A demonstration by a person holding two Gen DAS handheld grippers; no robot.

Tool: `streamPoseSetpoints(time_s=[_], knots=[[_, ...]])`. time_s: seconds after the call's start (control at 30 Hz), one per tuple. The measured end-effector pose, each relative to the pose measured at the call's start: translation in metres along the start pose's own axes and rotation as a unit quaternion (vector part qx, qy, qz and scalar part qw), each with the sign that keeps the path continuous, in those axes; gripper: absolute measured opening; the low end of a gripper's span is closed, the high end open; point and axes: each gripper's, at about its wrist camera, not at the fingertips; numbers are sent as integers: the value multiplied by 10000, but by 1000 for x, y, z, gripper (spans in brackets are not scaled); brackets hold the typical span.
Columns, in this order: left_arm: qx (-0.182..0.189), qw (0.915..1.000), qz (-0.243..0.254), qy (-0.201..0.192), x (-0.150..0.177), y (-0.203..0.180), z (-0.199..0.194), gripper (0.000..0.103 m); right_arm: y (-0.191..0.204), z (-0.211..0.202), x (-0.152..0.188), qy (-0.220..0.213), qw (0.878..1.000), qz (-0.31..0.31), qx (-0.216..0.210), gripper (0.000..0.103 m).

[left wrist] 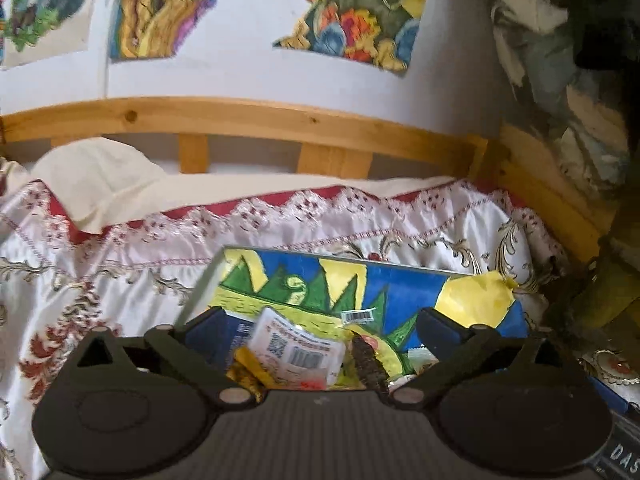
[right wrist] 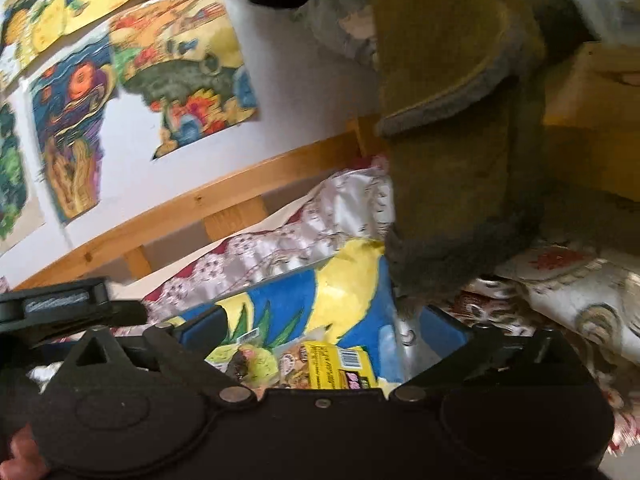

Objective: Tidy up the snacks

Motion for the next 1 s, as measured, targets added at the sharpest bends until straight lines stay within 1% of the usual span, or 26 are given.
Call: streamPoseSetpoints(time_s=[0.17,0.3,0.53,0.67,0.77,0.87,1.0], knots=[[-75,10000,-49,-8,6,5,-25,102,2,-20,2,-81,9998,-48,182,102],[-133,9998,-98,-110,14,7,-48,102,5,-45,3,-300,9992,-130,224,102],[-183,9987,-115,-455,34,12,-103,102,4,-97,9,-774,9965,-208,232,102],[-221,9977,-170,-615,47,20,-136,102,6,-121,20,-854,9953,-347,288,102],[-318,9968,-172,-718,58,26,-159,102,9,-140,29,-889,9948,-453,213,102],[-434,9960,-95,-778,68,32,-179,102,12,-158,38,-875,9946,-562,20,102],[-493,9951,-13,-859,82,40,-203,102,16,-183,50,-832,9944,-647,-111,102]])
Point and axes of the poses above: each gripper's, at about its wrist camera, not at the fingertips, and z roughly the way its jaws point, y to its left, x to its underside, and after that the axes turned 8 degrees about x, right-handed
